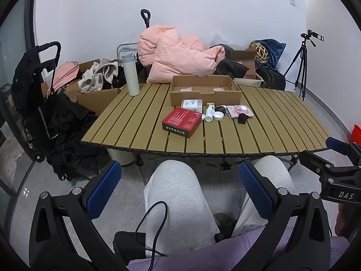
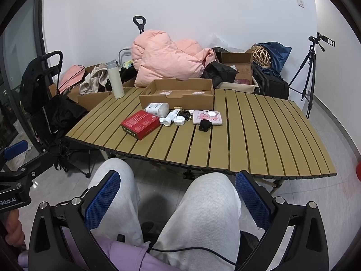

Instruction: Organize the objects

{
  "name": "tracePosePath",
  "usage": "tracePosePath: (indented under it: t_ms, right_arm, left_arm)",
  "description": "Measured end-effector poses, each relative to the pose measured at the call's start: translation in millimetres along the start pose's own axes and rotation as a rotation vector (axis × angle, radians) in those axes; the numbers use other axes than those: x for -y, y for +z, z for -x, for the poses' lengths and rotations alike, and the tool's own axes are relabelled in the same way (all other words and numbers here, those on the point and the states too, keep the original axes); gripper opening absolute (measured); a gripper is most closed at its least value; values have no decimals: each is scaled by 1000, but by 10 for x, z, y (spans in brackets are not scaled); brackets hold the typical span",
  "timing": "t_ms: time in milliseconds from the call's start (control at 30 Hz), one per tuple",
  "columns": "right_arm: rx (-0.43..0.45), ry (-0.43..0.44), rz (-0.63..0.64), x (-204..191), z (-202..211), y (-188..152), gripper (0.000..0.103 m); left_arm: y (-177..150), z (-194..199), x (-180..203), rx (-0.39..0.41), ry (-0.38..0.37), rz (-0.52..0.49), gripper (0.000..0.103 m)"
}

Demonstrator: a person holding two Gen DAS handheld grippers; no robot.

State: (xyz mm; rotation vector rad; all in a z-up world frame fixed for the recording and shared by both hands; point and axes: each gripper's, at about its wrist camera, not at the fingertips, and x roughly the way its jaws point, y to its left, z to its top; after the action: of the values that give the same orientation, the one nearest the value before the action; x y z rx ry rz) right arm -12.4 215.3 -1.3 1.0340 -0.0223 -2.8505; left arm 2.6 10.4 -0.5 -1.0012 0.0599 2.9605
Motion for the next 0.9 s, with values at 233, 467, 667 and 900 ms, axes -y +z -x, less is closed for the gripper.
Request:
tracePosePath:
  t_ms: [233, 467, 667, 900]
  right_arm:
    - [1, -2, -2, 10, -1, -13, 103]
    - [1, -4, -7, 28, 1, -17, 103]
    - [0, -4, -7, 35, -7, -13, 103]
    - [-2, -1, -8, 43, -51, -26, 103]
  left_arm:
    - [-6, -2, -1, 0, 0, -1, 103]
    - [-18, 0, -21, 4, -1, 0, 103]
    - [-44, -6, -38, 7, -1, 2, 103]
    - [-63, -99, -20, -18, -7, 0, 103]
